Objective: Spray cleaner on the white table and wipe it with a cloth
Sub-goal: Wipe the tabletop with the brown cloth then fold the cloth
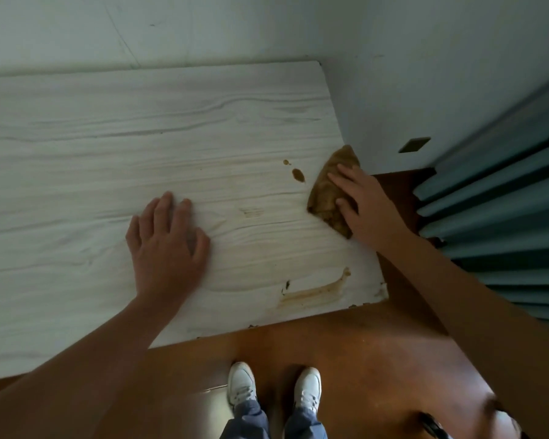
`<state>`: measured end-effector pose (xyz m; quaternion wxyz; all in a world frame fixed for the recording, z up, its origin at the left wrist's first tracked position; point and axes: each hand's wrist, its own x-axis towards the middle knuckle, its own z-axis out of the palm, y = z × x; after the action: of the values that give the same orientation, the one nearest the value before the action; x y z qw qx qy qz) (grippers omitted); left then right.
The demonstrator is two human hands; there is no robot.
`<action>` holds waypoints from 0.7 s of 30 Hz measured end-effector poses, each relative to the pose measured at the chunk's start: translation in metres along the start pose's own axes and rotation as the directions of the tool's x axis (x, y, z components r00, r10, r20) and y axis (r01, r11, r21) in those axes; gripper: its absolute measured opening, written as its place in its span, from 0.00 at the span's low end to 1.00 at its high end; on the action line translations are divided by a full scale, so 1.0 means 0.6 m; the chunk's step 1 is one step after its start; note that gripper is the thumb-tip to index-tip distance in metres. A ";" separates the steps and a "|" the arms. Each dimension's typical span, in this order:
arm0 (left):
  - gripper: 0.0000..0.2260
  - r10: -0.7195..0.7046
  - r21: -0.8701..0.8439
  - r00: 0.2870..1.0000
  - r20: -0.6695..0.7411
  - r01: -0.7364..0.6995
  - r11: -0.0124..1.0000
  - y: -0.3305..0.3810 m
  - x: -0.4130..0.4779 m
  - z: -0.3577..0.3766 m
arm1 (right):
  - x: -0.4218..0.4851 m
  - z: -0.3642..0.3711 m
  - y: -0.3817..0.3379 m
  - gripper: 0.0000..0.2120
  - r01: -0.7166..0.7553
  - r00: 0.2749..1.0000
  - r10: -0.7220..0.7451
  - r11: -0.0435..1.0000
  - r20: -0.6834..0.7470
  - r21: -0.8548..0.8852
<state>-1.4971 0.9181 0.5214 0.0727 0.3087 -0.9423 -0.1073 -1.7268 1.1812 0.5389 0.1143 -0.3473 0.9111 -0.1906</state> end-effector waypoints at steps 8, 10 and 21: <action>0.27 0.003 0.019 1.000 -0.008 -0.002 1.000 -0.002 0.002 0.003 | 0.206 -0.014 -0.009 0.22 -0.046 0.996 0.046 0.999 -0.072 0.002; 0.26 0.003 0.017 1.000 -0.008 -0.002 1.000 -0.001 0.003 0.003 | 0.232 -0.015 -0.014 0.22 -0.055 0.995 0.056 0.998 -0.089 0.005; 0.26 0.007 0.020 1.000 -0.019 -0.007 1.000 0.003 0.004 -0.001 | 0.181 0.026 -0.075 0.22 0.112 0.993 -0.113 0.993 -0.026 -0.021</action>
<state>-1.4995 0.9180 0.5224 0.0787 0.3072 -0.9437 -0.0947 -1.7746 1.0729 0.5355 0.0877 -0.3964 0.8934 -0.1923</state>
